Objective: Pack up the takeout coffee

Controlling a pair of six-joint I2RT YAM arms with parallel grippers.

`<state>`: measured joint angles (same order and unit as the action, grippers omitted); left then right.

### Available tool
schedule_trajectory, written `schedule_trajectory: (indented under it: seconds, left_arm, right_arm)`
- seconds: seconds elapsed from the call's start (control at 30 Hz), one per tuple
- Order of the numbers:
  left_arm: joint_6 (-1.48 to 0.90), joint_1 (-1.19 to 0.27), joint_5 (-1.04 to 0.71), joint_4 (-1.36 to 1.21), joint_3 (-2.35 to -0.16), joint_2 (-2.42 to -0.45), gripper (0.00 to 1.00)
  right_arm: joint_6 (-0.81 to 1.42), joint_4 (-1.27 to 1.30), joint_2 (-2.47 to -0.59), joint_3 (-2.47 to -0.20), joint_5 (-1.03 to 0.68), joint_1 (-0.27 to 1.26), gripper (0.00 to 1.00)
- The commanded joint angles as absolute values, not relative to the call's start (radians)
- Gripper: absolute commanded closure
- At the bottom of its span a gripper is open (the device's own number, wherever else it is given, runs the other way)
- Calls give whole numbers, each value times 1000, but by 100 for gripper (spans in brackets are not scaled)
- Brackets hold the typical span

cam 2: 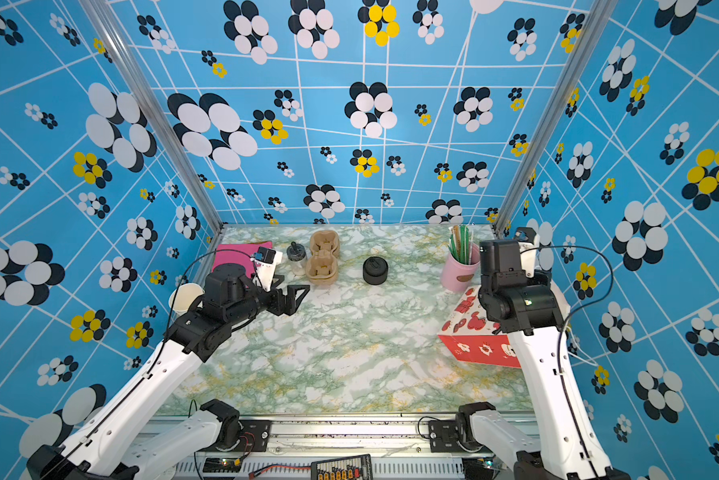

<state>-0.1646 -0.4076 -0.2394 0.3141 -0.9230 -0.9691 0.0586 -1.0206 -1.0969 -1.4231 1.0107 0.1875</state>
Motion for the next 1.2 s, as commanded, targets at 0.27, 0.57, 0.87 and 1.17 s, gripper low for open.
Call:
schedule_trajectory:
  seconds: [0.27, 0.57, 0.87, 1.17]
  left_arm:
    - [-157, -414, -223, 310, -887, -937, 6]
    - [-140, -415, -206, 330, -877, -911, 5]
    - [-152, -415, -209, 330, -882, -904, 5]
    - [-161, -414, -201, 340, -881, -886, 5]
  right_arm:
    - [-147, -978, -1353, -1497, 1240, 467, 100]
    - [117, -1223, -1442, -1531, 1222, 513, 95]
    - [144, -1237, -1346, -1510, 1142, 514, 78]
    - [134, -1221, -1308, -1542, 889, 514, 49]
